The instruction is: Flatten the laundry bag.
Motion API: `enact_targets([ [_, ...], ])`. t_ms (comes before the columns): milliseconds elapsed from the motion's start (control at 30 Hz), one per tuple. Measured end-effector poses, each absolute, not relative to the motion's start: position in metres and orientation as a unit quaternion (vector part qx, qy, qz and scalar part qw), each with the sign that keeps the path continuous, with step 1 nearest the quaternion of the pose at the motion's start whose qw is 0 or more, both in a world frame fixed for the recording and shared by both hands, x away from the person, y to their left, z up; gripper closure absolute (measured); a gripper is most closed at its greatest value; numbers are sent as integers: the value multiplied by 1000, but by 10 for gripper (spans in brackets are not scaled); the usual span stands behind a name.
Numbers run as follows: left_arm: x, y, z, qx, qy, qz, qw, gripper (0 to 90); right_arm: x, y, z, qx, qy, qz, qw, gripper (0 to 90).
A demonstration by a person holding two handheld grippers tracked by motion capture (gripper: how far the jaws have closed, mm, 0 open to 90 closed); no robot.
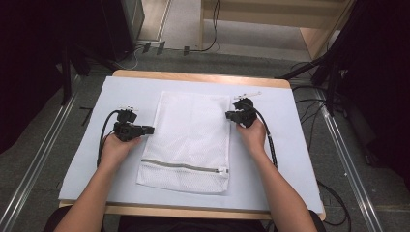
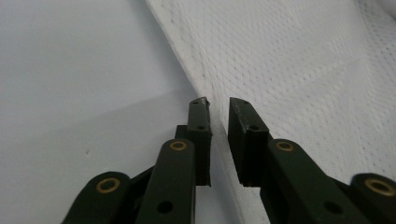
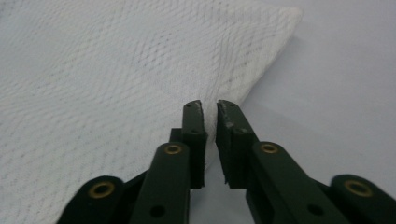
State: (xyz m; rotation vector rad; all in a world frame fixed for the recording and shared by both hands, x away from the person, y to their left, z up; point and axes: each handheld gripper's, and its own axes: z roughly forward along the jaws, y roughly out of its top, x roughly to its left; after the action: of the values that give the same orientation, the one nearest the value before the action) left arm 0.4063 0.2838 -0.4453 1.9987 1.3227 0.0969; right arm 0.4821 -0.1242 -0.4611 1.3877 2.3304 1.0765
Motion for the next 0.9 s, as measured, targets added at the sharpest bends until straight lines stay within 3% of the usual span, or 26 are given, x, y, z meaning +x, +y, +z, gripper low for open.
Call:
enact_targets([
  [100, 405, 284, -440, 777, 511, 46, 365, 702, 479, -126, -455, 471, 790, 375, 116, 752],
  [500, 397, 288, -424, 778, 501, 43, 376, 545, 452, -127, -440, 447, 793, 401, 103, 777],
  [900, 392, 269, -411, 799, 463, 28, 382, 444, 407, -131, -427, 421, 799, 417, 98, 695],
])
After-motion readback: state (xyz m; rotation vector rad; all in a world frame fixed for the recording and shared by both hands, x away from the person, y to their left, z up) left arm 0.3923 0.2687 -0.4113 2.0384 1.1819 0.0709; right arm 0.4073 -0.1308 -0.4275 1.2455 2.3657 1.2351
